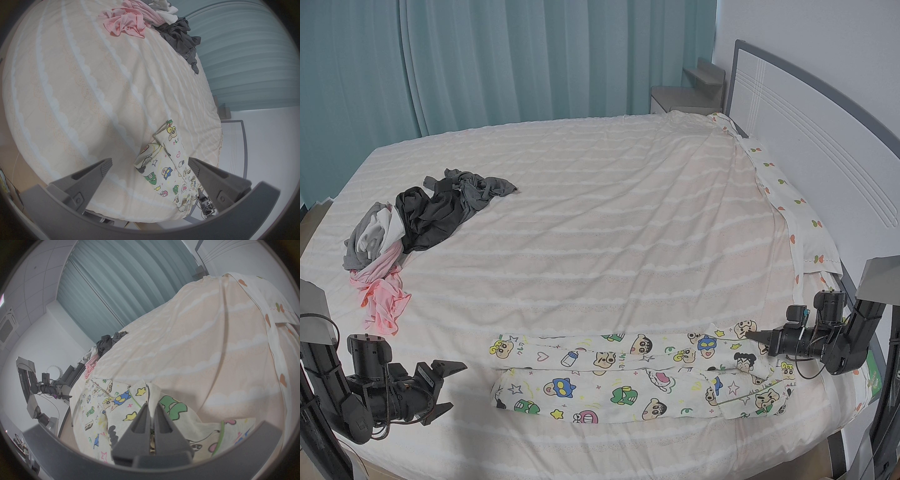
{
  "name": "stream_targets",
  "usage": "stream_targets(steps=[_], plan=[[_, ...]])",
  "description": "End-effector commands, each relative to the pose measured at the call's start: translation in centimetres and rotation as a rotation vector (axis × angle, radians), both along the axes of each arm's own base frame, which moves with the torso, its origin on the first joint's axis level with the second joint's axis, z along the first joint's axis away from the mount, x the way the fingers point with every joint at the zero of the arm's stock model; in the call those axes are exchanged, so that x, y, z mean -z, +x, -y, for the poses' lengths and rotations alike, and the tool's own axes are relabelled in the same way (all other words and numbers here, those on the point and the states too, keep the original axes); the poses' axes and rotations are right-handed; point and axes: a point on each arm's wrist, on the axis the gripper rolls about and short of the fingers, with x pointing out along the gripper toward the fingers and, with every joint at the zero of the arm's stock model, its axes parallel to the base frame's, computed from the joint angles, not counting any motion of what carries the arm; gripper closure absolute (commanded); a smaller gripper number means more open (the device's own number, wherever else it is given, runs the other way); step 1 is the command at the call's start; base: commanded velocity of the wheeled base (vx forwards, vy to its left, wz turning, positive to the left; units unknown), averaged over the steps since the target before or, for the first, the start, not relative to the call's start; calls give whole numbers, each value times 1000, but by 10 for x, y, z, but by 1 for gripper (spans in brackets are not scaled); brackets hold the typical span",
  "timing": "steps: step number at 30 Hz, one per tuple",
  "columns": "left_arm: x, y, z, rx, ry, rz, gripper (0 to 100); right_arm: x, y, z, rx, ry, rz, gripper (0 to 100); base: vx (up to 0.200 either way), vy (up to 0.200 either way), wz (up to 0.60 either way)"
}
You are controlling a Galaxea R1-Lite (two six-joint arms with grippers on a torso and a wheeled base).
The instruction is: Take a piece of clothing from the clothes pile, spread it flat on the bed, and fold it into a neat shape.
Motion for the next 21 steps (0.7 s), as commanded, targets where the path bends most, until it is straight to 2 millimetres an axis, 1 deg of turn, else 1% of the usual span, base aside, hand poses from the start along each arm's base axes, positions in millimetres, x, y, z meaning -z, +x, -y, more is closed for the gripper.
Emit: stream_targets(steps=[1,4,5,8,10,11,12,13,14,18,21], plan=[[2,-4,0,-1,-2,-19,0,6,1,-2,5,-7,-14,100,0,0,0],[2,-4,0,-2,-2,-19,0,6,2,-3,5,-5,-13,100,0,0,0],[2,-4,0,-2,-1,-19,0,4,2,-3,3,-4,-7,0,0,0,0],[2,-4,0,-2,0,-19,0,-2,3,-2,14,8,7,0,0,0,0],[2,-4,0,-3,-1,-19,0,-20,8,0,53,57,54,0,0,0,0],[2,-4,0,-1,0,-19,0,-22,8,1,58,63,58,0,0,0,0],[2,-4,0,-1,-1,-19,0,-34,7,0,77,98,82,0,0,0,0],[2,-4,0,0,-1,-19,0,-35,7,0,78,102,83,0,0,0,0],[2,-4,0,0,-1,-19,0,-42,3,-2,80,115,86,0,0,0,0],[2,-4,0,-1,-2,-21,0,-43,0,-7,71,112,91,0,0,0,0],[2,-4,0,-3,-1,-19,0,-50,1,-9,107,96,124,0,0,0,0]])
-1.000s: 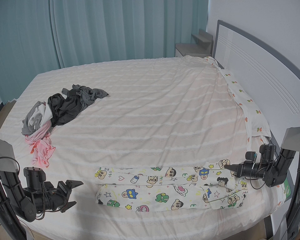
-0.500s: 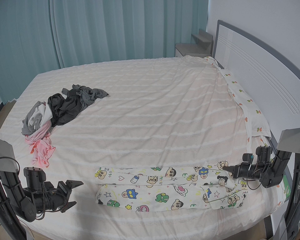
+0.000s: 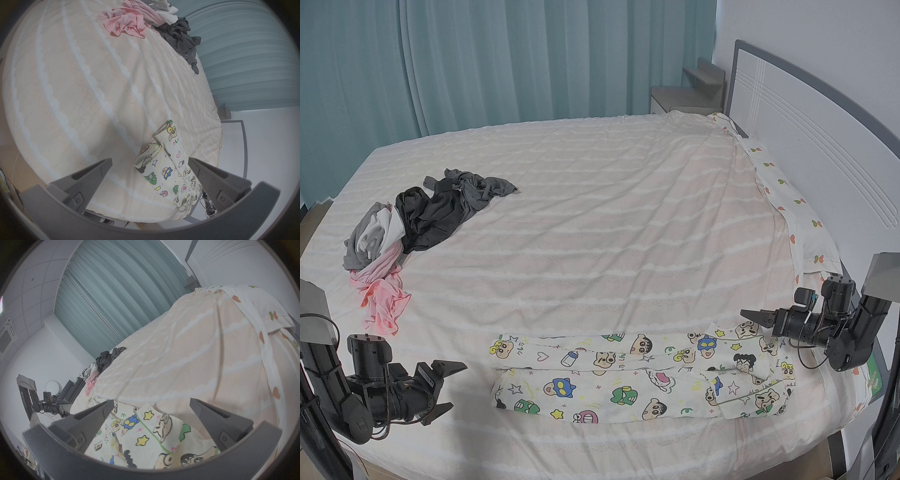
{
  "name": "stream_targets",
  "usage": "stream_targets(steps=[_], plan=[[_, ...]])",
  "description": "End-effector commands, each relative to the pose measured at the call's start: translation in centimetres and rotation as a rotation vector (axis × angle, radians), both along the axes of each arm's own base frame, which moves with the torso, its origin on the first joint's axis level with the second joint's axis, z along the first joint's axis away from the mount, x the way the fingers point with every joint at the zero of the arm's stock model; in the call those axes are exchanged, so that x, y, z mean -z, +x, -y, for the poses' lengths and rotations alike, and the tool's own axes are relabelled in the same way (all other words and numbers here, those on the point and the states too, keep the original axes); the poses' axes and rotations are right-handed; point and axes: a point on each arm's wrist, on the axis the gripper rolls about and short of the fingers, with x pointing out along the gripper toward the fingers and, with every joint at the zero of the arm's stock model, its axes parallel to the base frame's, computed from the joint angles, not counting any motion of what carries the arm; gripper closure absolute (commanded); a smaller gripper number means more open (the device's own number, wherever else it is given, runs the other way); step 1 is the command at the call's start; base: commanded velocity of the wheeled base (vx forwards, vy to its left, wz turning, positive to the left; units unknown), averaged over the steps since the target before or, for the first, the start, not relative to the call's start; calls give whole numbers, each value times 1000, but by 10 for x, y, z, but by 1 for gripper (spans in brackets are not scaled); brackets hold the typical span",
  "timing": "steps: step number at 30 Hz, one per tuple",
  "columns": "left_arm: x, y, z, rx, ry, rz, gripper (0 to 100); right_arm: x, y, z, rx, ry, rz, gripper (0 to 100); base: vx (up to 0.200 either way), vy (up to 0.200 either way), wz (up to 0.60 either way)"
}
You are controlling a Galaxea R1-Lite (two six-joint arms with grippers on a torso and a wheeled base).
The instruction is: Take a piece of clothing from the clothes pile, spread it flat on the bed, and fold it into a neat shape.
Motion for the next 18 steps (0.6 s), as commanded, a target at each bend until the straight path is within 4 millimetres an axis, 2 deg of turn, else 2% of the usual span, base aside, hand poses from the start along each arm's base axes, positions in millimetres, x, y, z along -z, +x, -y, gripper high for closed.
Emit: stream_targets(steps=[1,4,6,11,18], plan=[[2,-4,0,-3,-1,-19,0,-17,-3,-5,10,-9,47,0,0,0,0],[2,-5,0,1,-1,-18,0,-16,-14,-15,-23,-3,13,0,0,0,0],[2,-5,0,-2,-2,-19,0,-12,-21,-29,-65,-2,-17,0,0,0,0],[2,-4,0,1,-1,-20,0,0,-34,-46,-118,-5,-104,0,0,0,0],[2,-4,0,1,-1,-20,0,11,-31,-43,-110,-11,-239,0,0,0,0]])
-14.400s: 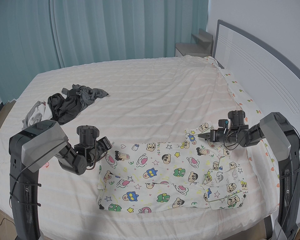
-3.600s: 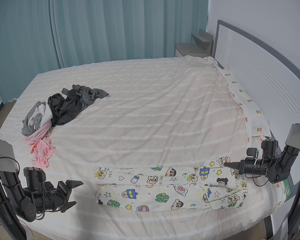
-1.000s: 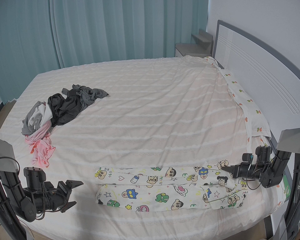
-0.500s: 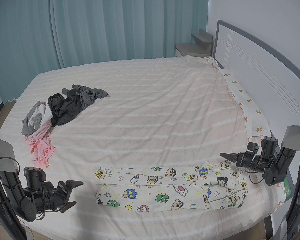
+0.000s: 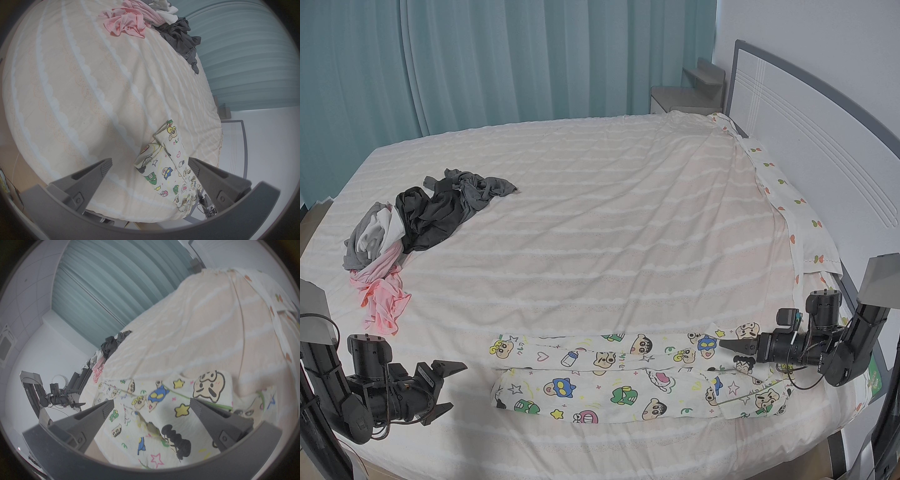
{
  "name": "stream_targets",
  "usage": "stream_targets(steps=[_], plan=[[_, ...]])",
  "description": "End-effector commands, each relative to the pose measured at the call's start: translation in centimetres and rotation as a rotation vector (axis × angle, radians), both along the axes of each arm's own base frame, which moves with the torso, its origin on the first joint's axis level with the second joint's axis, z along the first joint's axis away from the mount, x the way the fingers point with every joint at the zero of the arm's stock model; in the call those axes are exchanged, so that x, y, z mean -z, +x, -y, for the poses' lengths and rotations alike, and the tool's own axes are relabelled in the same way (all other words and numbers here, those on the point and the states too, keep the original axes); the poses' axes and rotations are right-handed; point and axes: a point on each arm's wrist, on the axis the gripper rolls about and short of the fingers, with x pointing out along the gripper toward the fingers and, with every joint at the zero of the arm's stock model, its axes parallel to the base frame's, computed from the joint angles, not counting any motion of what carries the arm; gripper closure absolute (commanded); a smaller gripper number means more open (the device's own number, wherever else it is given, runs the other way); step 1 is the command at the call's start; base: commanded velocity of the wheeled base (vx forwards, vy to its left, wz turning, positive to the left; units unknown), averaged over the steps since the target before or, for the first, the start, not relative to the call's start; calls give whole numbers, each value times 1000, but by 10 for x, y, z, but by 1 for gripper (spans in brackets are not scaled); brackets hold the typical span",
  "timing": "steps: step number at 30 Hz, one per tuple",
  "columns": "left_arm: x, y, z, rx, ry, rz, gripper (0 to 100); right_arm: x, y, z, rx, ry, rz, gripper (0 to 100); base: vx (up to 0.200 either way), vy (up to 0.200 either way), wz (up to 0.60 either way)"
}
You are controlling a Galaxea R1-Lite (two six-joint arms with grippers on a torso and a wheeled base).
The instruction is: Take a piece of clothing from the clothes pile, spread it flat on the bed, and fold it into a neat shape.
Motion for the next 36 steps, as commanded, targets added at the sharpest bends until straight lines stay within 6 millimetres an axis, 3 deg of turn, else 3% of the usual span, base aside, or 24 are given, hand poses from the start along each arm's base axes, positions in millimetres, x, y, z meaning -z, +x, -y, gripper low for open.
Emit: stream_targets(steps=[1,7,11,15,21,22,26,27,29,33,36], plan=[[2,-4,0,0,-2,-19,0,2,6,3,9,-5,-60,0,0,0,0],[2,-4,0,-2,-1,-19,0,12,18,17,49,-16,-98,0,0,0,0],[2,-4,0,0,-2,-19,0,6,20,21,54,-15,-62,0,0,0,0],[1,-4,1,3,2,-12,0,-32,12,15,36,4,56,0,0,0,0],[-6,-3,12,49,21,44,0,-53,-5,6,44,-13,100,0,0,0,0],[-8,-1,23,77,47,79,0,-65,-23,7,81,30,80,0,0,0,0],[-15,15,39,110,102,181,0,-93,-44,11,160,136,84,0,0,0,0],[-16,26,44,132,121,212,0,-108,-56,17,220,184,105,0,0,0,0],[-12,42,50,151,126,202,0,-119,-75,21,274,234,109,0,0,0,0],[0,75,55,154,137,61,0,-119,-102,21,300,281,72,0,0,0,0],[0,95,51,123,126,-32,0,-114,-106,20,293,273,56,0,0,0,0]])
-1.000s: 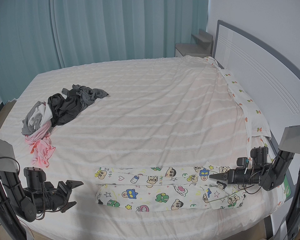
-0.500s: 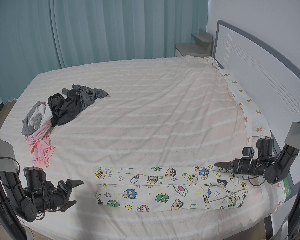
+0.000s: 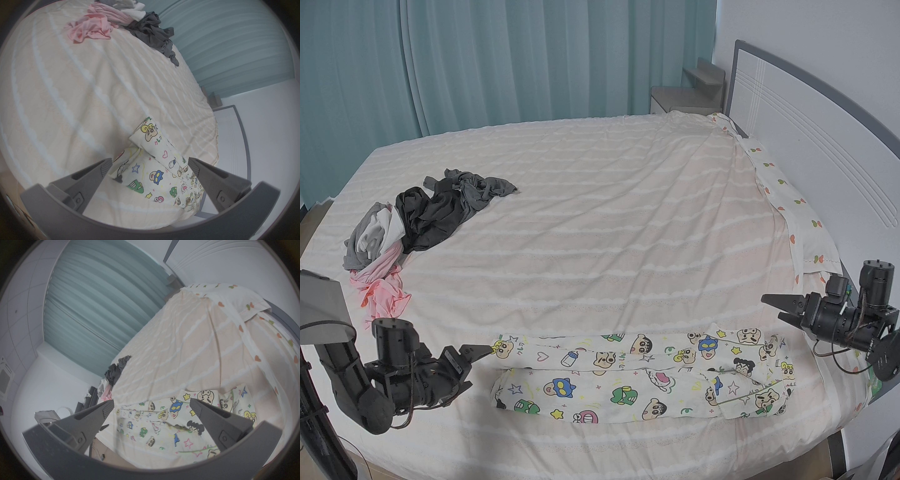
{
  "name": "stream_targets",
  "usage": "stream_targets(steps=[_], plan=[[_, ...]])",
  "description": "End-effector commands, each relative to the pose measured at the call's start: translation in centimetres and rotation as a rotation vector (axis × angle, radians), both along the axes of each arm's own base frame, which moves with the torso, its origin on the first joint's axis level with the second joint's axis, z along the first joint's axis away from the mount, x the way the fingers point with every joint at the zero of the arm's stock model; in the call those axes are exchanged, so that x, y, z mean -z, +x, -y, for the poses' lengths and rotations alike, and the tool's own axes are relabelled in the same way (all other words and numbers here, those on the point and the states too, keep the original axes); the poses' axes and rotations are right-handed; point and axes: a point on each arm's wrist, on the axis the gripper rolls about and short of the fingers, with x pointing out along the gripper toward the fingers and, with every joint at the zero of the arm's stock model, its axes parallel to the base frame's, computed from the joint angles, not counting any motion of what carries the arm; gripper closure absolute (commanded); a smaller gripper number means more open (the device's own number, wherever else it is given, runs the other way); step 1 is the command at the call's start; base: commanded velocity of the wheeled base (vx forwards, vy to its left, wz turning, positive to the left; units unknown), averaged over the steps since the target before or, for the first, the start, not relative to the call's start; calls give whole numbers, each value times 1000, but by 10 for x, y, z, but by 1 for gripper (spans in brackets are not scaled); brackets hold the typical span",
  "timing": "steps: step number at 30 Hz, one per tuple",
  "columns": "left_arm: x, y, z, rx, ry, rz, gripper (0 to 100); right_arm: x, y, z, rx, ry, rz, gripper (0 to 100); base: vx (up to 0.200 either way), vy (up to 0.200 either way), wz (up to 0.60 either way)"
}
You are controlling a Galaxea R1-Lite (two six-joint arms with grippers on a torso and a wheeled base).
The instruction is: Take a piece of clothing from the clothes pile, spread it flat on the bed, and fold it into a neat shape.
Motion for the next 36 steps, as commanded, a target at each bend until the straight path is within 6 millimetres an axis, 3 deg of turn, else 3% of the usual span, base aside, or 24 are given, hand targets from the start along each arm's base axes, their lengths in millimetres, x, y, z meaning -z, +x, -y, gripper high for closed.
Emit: stream_targets(steps=[1,12,31,32,36], plan=[[6,54,10,-11,20,-119,0,-11,-43,3,47,57,13,0,0,0,0],[15,86,10,-10,47,-82,0,-15,-45,-2,20,55,68,0,0,0,0],[18,110,20,27,92,-19,0,-17,-46,-2,18,51,80,0,0,0,0],[19,109,21,30,93,-22,100,-17,-46,-2,18,51,80,0,0,0,0],[22,109,22,34,94,-30,100,-17,-46,-2,18,51,80,0,0,0,0]])
